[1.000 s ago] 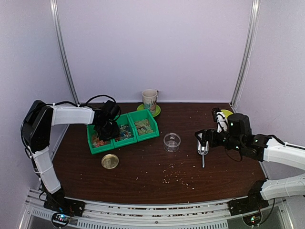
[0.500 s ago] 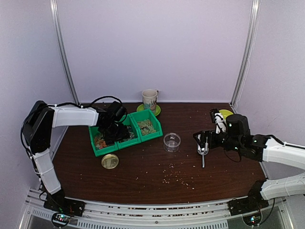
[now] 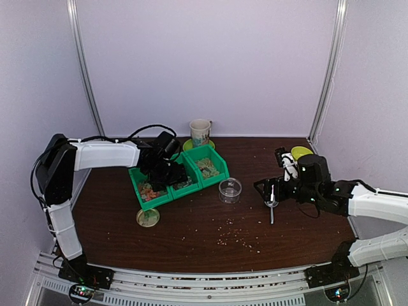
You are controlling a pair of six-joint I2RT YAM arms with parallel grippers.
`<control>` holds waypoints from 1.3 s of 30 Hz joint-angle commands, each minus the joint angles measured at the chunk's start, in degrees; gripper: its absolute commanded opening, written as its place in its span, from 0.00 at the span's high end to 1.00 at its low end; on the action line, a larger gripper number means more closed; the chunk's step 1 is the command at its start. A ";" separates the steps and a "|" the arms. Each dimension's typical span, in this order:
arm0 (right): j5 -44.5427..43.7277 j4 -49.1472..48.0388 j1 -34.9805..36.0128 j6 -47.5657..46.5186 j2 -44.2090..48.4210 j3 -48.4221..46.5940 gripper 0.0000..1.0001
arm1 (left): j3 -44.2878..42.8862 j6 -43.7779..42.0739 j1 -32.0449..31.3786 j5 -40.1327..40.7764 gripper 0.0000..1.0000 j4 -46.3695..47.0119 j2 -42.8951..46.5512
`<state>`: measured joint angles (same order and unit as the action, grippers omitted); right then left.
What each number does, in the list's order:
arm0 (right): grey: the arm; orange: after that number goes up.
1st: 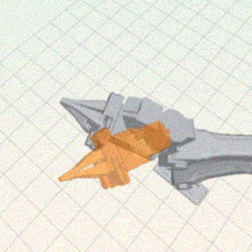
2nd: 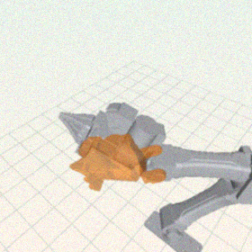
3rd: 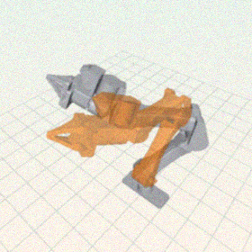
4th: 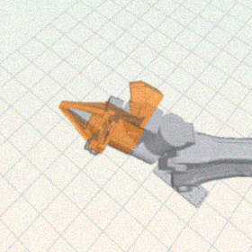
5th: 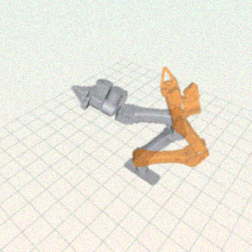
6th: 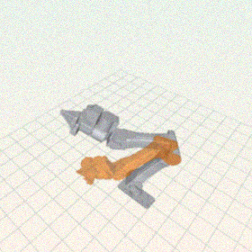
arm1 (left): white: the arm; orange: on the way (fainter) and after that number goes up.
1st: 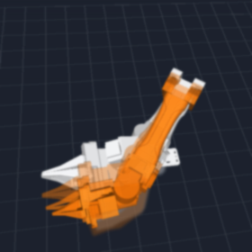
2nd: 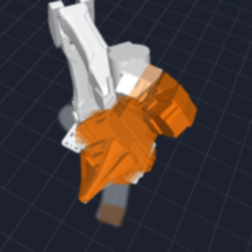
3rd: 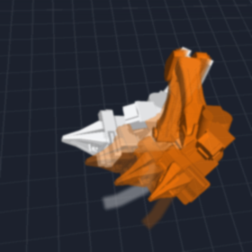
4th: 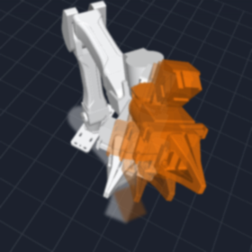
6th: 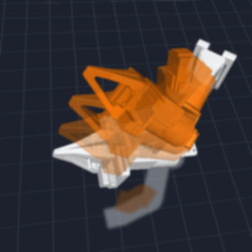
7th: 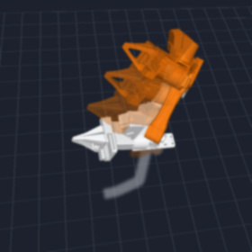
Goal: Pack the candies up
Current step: Place the plate at the center of the board, then move the packing box to the center of the board.
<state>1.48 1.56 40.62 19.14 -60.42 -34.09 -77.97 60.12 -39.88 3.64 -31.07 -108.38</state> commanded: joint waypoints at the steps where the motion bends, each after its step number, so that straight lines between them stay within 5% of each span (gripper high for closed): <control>1: 1.93 -1.76 0.54 -1.41 -1.00 -0.58 0.00 | -3.62 -0.18 -0.82 -2.72 0.05 5.34 -1.85; 10: 4.38 0.78 0.69 -2.93 -2.63 -3.19 0.00 | -9.45 -7.48 -0.85 -5.77 0.02 3.57 -0.39; 19: 1.54 8.10 0.64 -2.04 -6.98 -11.06 0.01 | -12.73 -20.94 -0.74 -2.32 0.02 -10.13 8.22; 26: 4.42 13.13 0.43 -3.80 -17.61 -22.44 0.01 | -10.64 -29.90 -0.64 1.11 0.02 -14.28 15.38; 34: 15.14 15.18 -4.63 -4.41 -31.49 -33.91 0.01 | -2.16 -37.84 -0.60 11.38 0.02 -8.27 17.76; 39: 21.15 14.28 -6.48 -3.67 -38.69 -37.41 0.00 | -1.69 -35.09 0.33 3.42 0.02 -7.56 19.83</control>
<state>16.60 14.90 35.16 15.16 -95.33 -69.01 -79.85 25.76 -40.03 10.52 -42.11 -90.54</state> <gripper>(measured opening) 0.999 0.978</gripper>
